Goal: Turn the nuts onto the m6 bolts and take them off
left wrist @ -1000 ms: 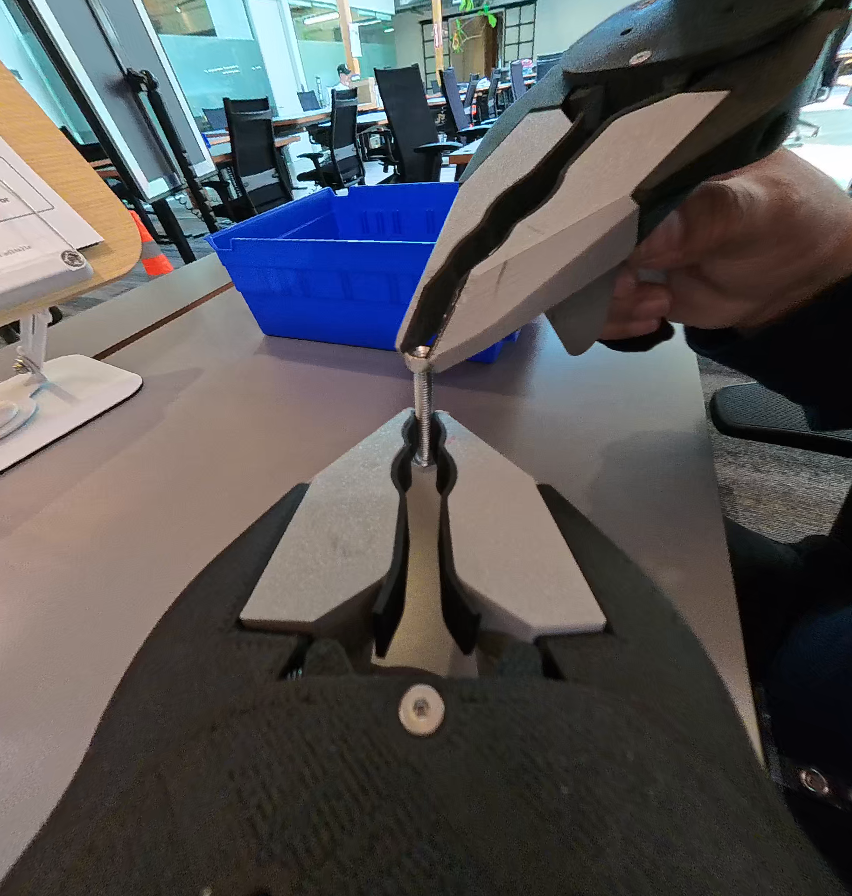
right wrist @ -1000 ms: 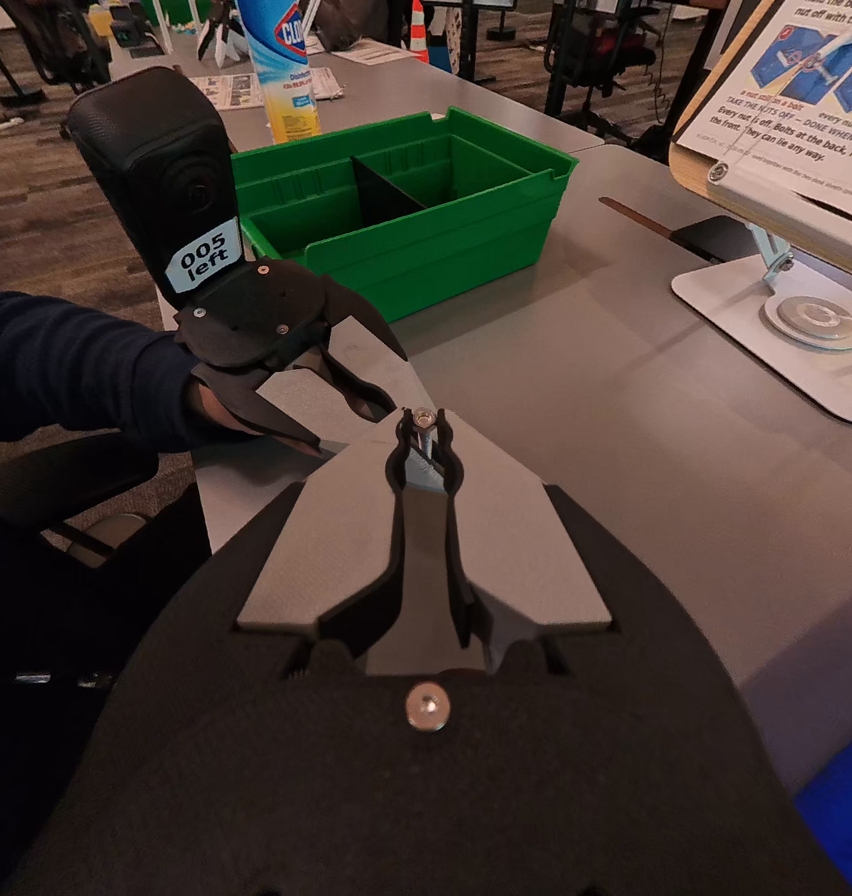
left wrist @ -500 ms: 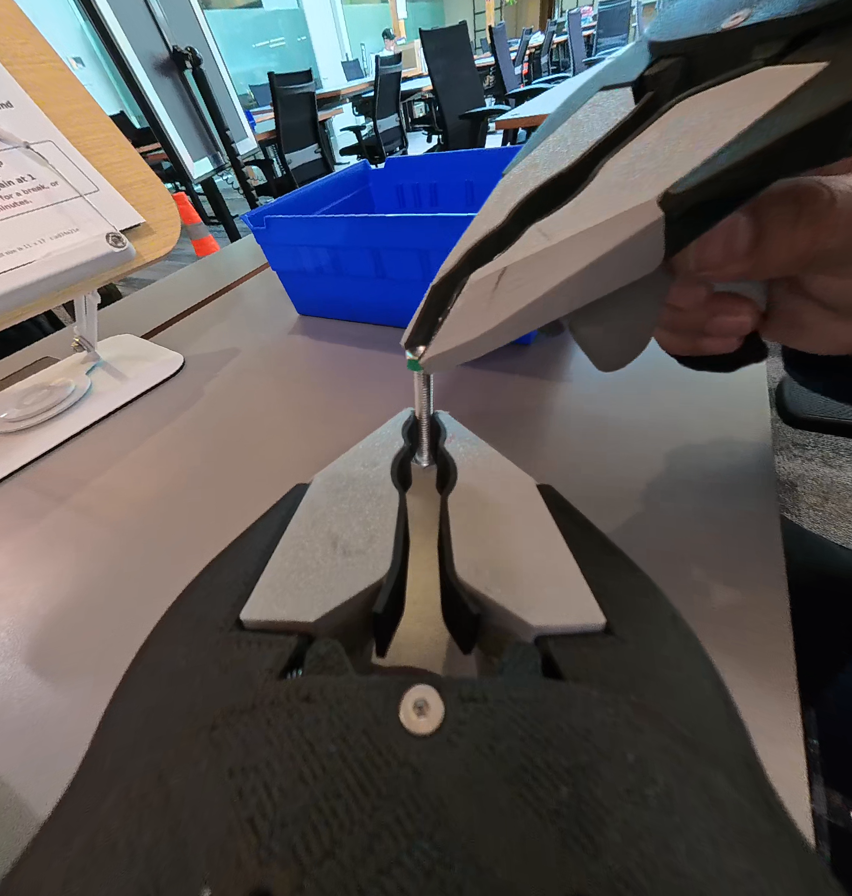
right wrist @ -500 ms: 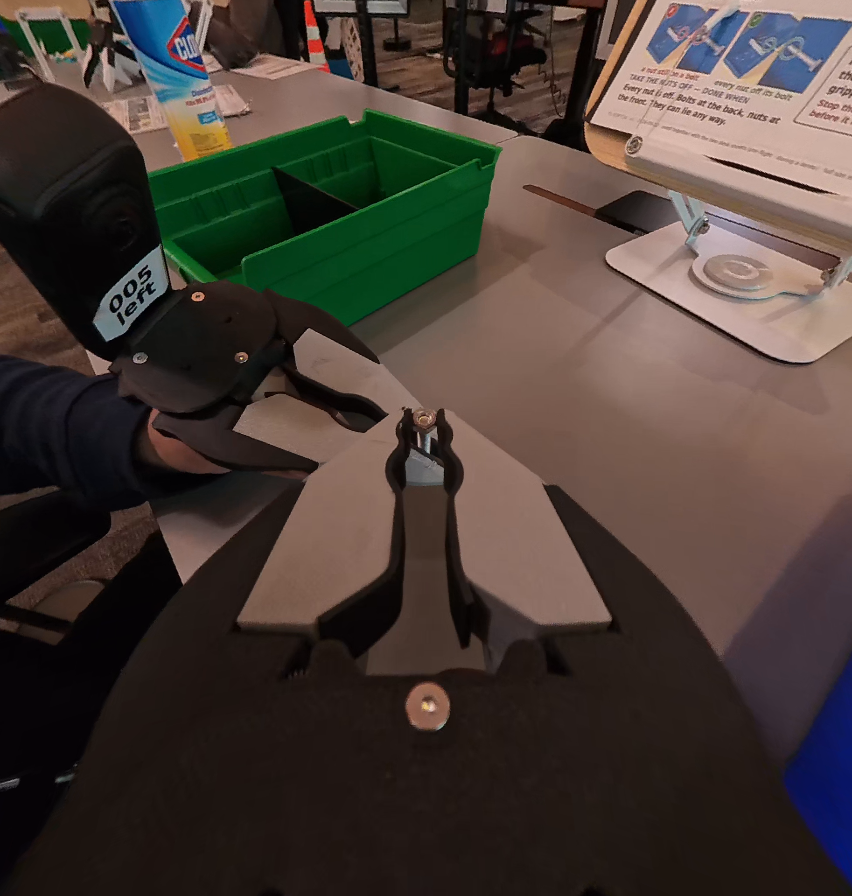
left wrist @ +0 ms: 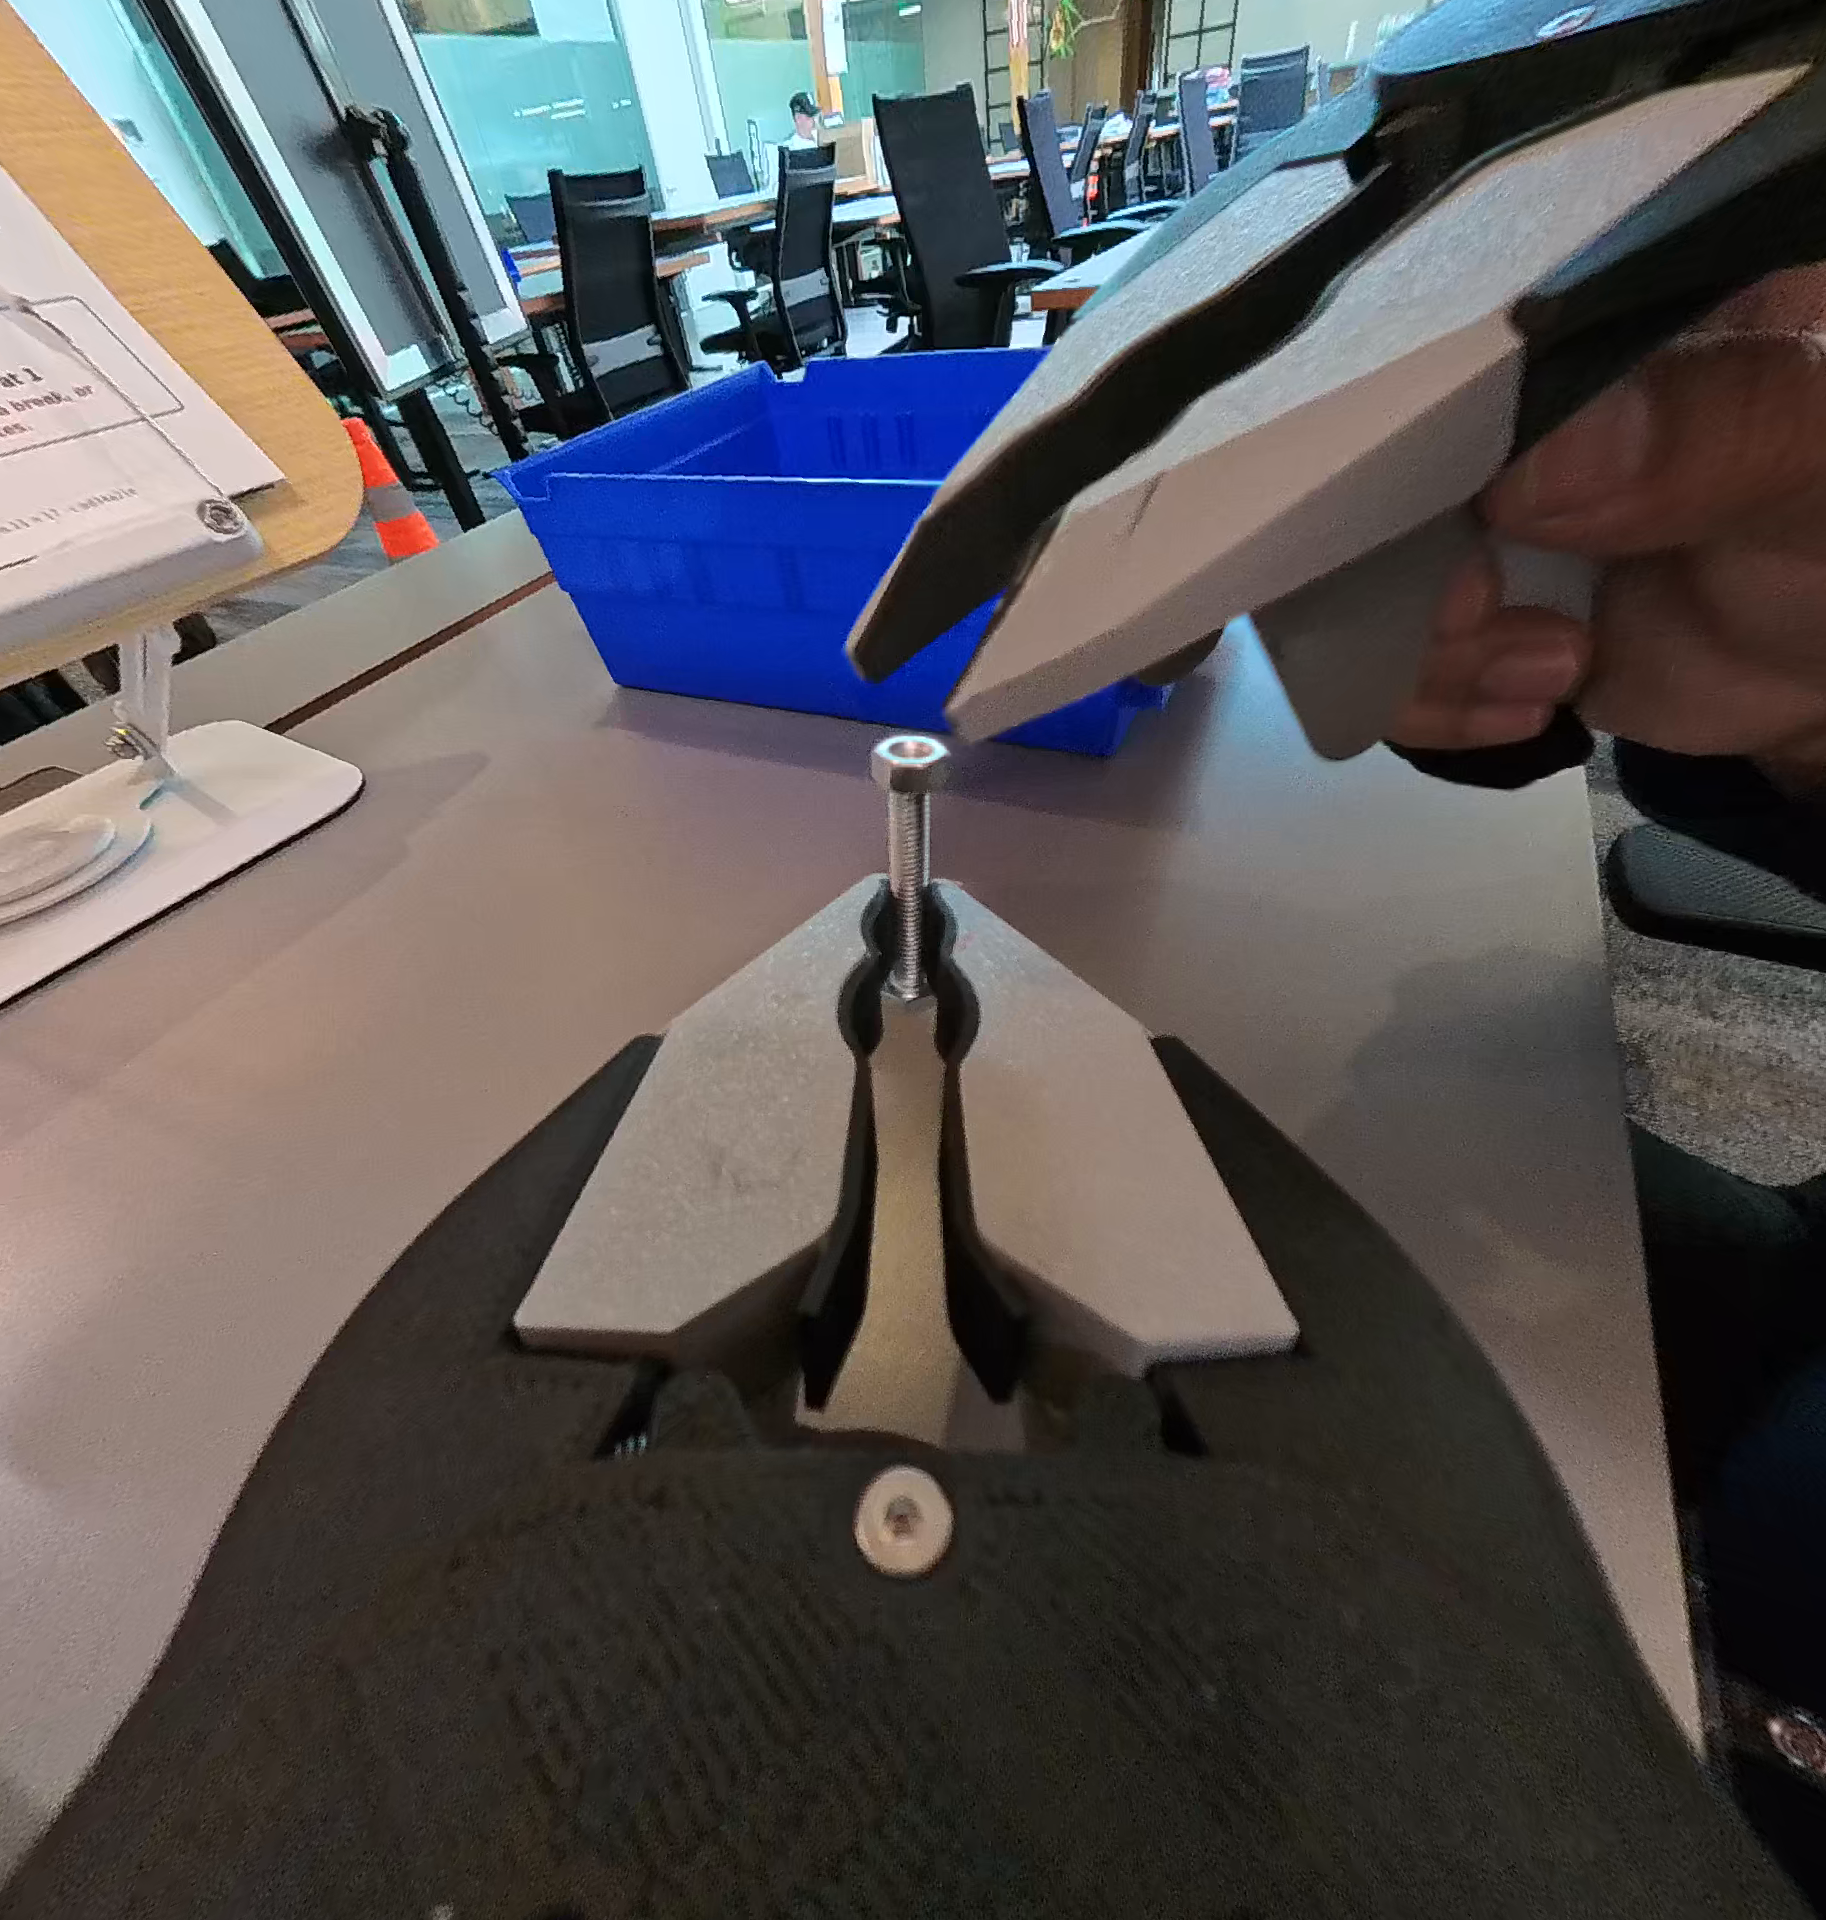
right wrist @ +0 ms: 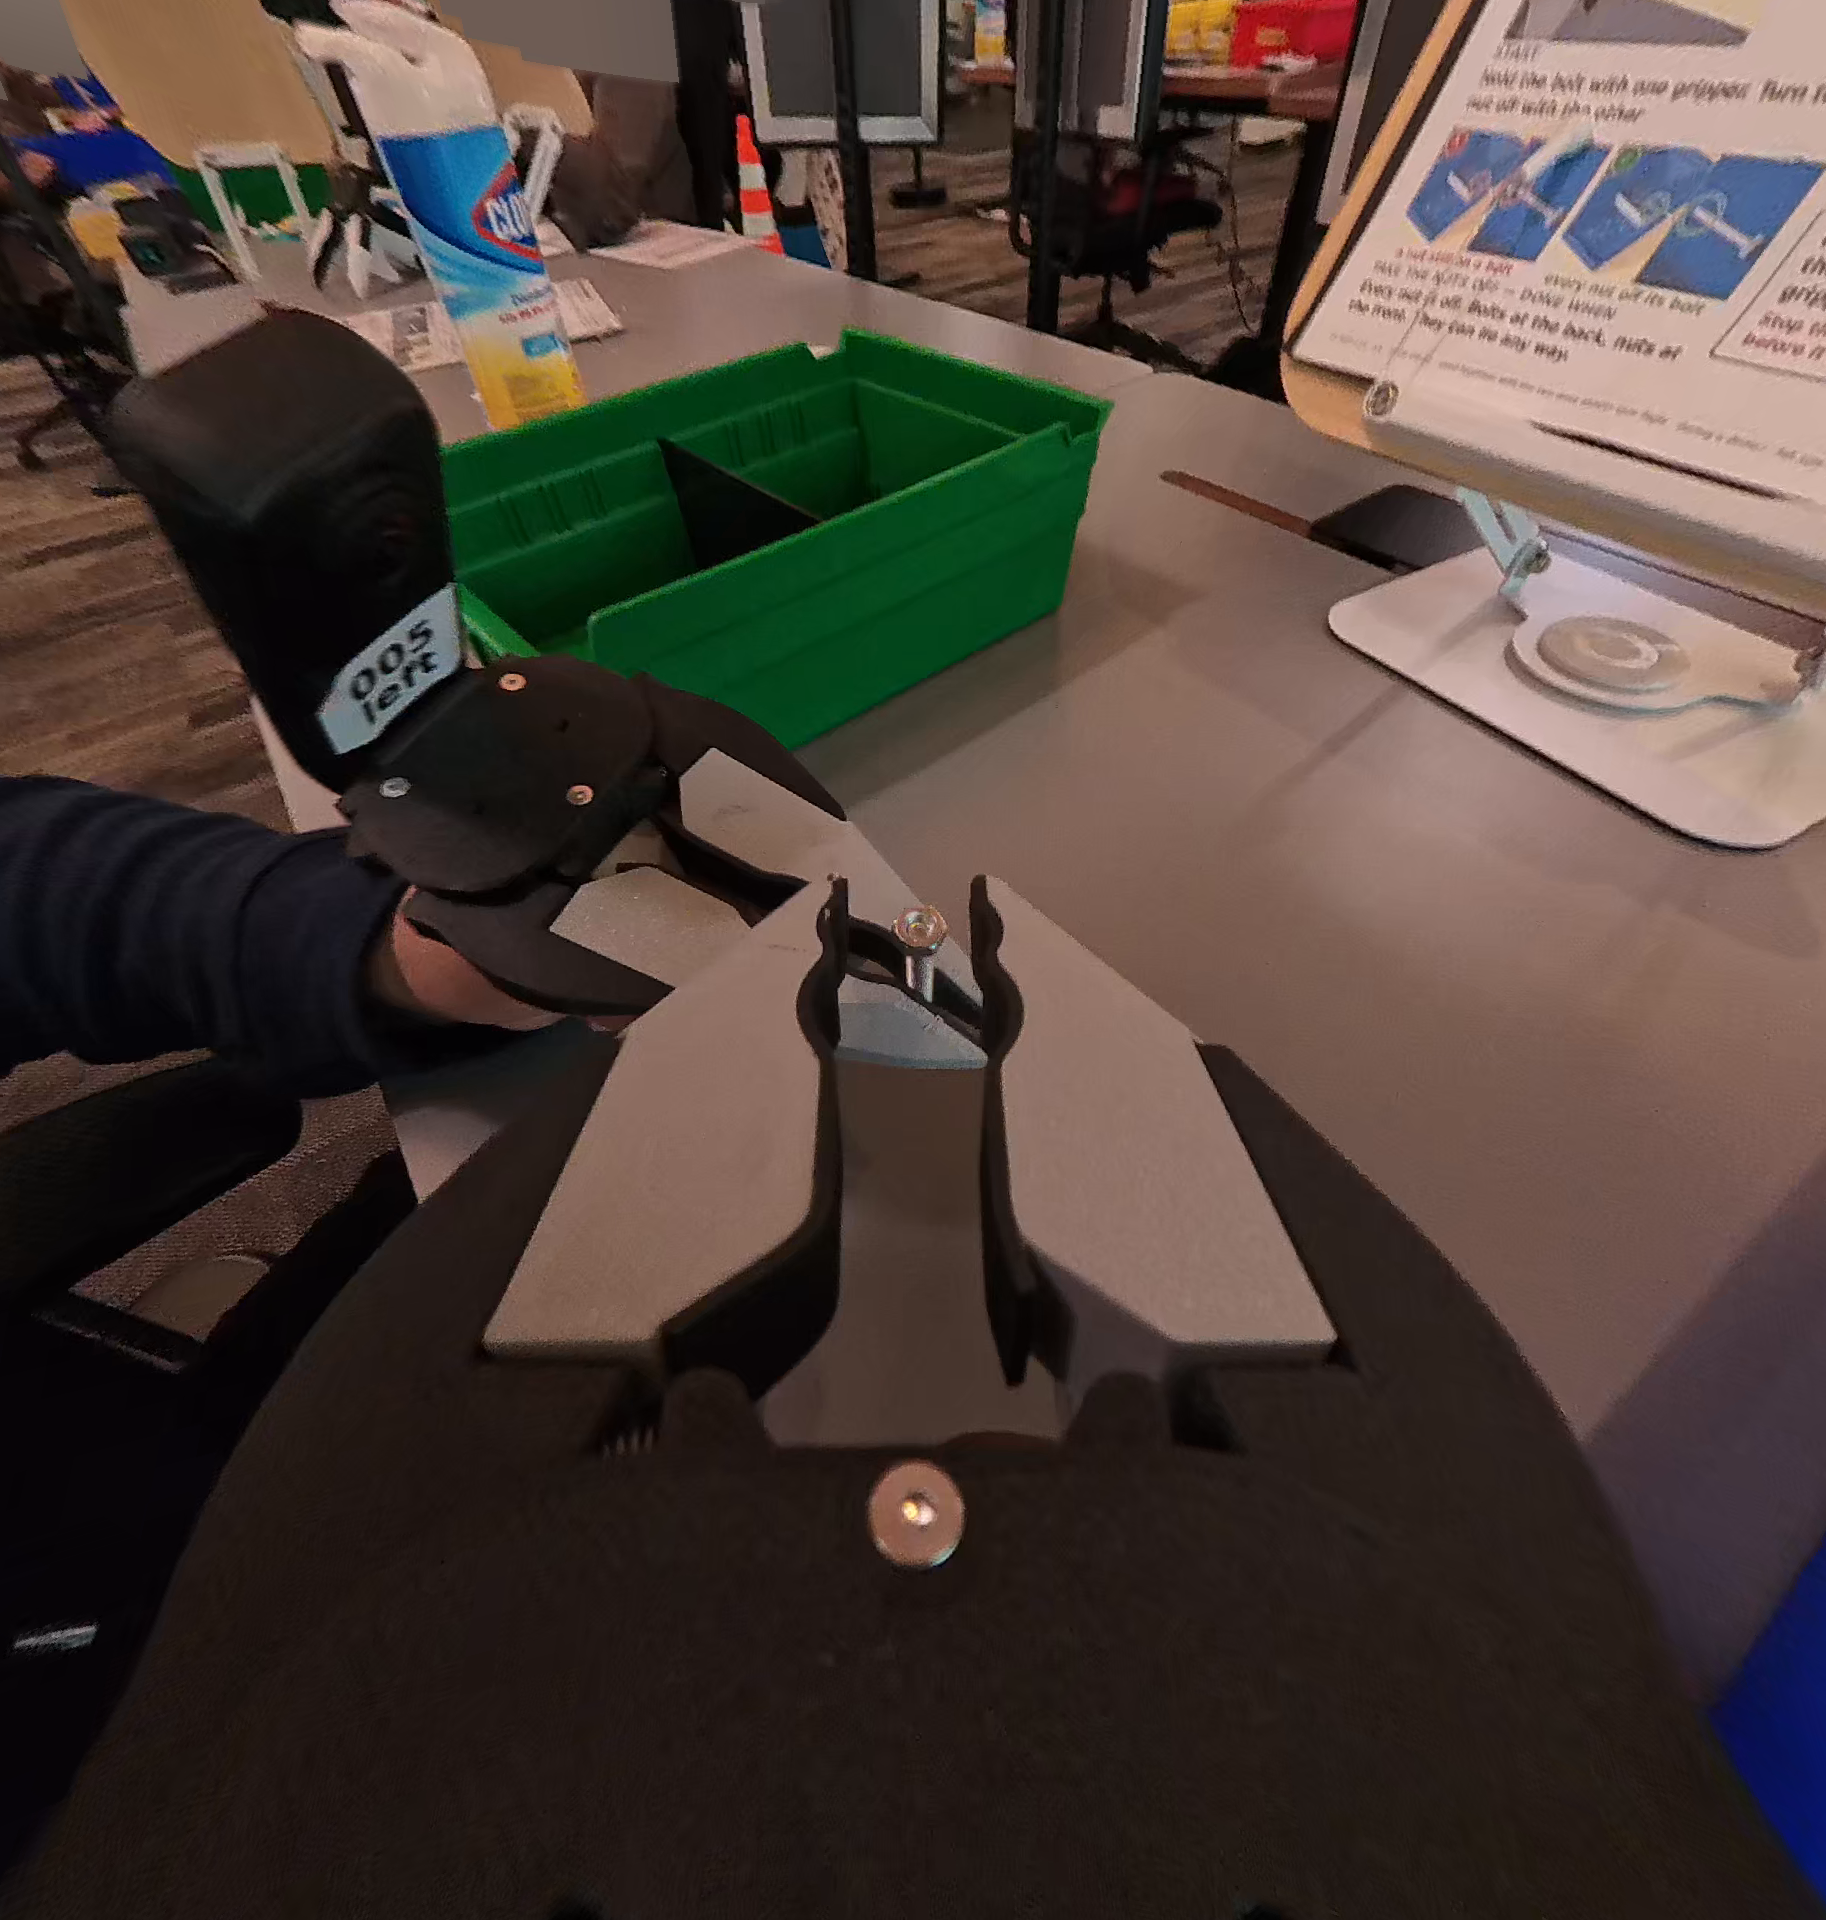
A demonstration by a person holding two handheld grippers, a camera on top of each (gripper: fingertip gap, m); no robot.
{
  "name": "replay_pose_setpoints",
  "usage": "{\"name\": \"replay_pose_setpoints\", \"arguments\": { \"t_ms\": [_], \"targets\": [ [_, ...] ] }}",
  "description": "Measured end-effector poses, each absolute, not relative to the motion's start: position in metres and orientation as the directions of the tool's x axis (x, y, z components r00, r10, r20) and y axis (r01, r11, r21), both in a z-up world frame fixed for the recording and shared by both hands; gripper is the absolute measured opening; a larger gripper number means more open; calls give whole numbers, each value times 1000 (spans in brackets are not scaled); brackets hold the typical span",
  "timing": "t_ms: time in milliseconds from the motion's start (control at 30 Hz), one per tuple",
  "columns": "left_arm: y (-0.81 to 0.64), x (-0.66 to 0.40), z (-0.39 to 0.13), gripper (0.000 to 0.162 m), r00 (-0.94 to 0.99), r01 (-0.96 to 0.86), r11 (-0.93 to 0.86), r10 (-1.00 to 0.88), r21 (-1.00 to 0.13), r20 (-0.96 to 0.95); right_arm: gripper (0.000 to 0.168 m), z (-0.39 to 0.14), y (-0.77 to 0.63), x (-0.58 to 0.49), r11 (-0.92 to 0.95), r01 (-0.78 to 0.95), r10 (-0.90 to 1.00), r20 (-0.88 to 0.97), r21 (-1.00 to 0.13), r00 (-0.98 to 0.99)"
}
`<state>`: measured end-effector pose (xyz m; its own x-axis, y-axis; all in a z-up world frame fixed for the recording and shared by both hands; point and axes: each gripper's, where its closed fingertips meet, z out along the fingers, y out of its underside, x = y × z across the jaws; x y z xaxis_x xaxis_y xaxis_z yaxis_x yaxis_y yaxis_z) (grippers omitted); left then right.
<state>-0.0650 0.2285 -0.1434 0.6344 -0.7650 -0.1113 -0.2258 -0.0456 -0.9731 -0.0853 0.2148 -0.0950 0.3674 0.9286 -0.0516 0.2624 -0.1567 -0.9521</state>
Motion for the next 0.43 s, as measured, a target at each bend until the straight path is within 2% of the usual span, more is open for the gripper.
{"name": "replay_pose_setpoints", "arguments": {
  "t_ms": [167,433],
  "targets": [
    [223,-63,-136,2,578,-142,-74,-816,-987,-22,19,-85,208,-75,-76,225,968,-18,-971,249],
    [214,-61,-126,2,487,-45,-92,-871,-995,59,22,-87,205,-77,-106,143,993,-98,-984,65]
  ]
}}
